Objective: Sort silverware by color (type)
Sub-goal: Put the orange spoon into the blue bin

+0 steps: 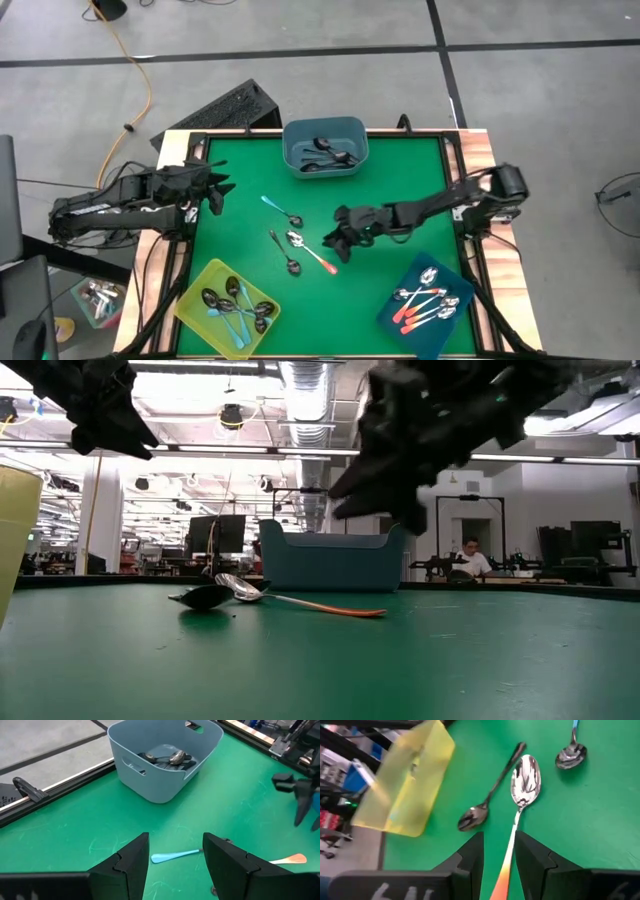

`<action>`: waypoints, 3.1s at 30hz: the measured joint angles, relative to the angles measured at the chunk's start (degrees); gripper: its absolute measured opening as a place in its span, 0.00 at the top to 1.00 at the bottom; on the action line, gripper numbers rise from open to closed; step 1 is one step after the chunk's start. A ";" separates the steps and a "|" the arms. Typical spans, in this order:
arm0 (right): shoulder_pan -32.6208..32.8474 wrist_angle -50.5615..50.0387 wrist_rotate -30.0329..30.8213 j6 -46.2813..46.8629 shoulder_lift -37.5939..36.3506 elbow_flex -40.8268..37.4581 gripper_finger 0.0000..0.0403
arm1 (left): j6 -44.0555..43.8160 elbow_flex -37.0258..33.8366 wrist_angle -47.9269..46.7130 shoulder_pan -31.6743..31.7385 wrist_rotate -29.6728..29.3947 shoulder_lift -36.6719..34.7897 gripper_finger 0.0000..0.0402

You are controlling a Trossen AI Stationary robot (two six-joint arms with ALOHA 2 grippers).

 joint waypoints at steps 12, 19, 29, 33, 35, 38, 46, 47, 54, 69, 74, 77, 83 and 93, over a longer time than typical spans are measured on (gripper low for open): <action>4.79 -25.69 15.36 -17.68 12.86 21.95 0.79 | -0.45 0.00 -0.22 0.00 0.02 0.02 0.58; 5.17 -32.02 12.31 -20.57 16.90 28.99 0.79 | -0.35 0.00 -0.60 0.00 0.02 0.02 0.58; 5.07 -33.49 13.29 -14.61 17.75 29.55 0.64 | -0.07 0.00 -0.60 0.00 0.00 0.02 0.58; 5.13 -33.18 12.33 -14.54 17.70 29.60 0.50 | 0.26 0.00 -0.59 0.00 -0.02 0.02 0.58; 5.36 -33.45 12.43 -14.53 17.70 29.57 0.44 | 0.24 0.00 -0.57 0.00 -0.02 0.02 0.58; 5.54 -33.38 14.20 -14.53 17.70 29.57 0.39 | 0.28 0.00 -0.57 0.00 -0.04 0.02 0.58; 5.48 -32.33 15.10 -14.33 17.70 29.57 0.40 | 0.31 0.00 -0.55 0.00 -0.61 0.02 0.58; 5.48 -31.91 15.17 -14.33 17.70 29.57 0.41 | 0.31 0.00 -0.55 0.00 -0.69 0.02 0.58; 5.56 -31.74 17.98 -13.87 17.70 29.57 0.44 | 0.33 0.00 -0.55 0.00 -1.44 0.02 0.58; 7.33 -28.72 25.22 -10.74 21.39 29.77 0.45 | 0.53 0.00 -0.53 0.02 -1.55 0.02 0.58; 7.79 -28.08 25.71 -10.06 23.32 29.69 0.45 | 1.22 0.00 -0.53 0.02 -1.53 0.02 0.58; 8.06 -27.13 25.68 -9.78 24.81 29.62 0.45 | 1.29 0.00 -0.51 0.02 -1.55 0.01 0.58; 8.13 -27.19 25.40 -6.86 26.84 29.76 0.45 | 1.29 0.00 -0.51 0.02 -1.53 0.02 0.58; 8.03 -28.12 24.52 -4.50 26.90 29.73 0.54 | 1.27 0.00 -0.51 0.02 -1.51 0.02 0.58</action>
